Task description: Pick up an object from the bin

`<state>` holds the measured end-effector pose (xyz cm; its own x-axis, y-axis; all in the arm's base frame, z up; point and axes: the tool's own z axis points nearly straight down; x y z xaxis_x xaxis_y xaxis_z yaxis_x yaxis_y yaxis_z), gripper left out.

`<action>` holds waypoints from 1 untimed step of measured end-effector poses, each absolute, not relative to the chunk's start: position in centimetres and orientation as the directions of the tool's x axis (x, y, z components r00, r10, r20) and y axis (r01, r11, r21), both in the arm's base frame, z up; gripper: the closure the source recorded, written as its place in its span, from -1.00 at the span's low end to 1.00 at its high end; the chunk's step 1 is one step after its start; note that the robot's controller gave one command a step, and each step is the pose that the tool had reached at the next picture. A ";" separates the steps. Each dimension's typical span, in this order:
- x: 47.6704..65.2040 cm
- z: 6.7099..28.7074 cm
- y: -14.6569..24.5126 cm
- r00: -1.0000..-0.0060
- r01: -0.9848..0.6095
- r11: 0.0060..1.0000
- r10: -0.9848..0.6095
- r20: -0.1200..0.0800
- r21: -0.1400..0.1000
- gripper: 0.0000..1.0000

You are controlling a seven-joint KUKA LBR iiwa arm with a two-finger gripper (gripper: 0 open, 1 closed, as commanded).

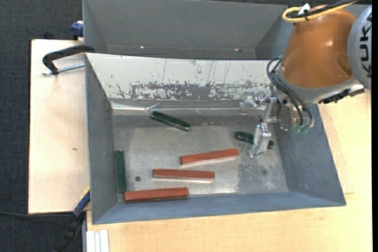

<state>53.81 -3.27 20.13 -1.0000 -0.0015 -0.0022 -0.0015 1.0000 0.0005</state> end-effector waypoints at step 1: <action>53.8 20.1 -3.3 -1.000 -0.002 1.000 -0.002 -0.002 0.000 -1.00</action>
Offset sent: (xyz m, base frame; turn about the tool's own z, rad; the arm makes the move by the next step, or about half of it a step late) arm -0.0068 -0.0043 -0.1313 0.0623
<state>53.81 -3.27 20.13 -1.0000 -0.0015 -0.0022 -0.0015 1.0000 0.0005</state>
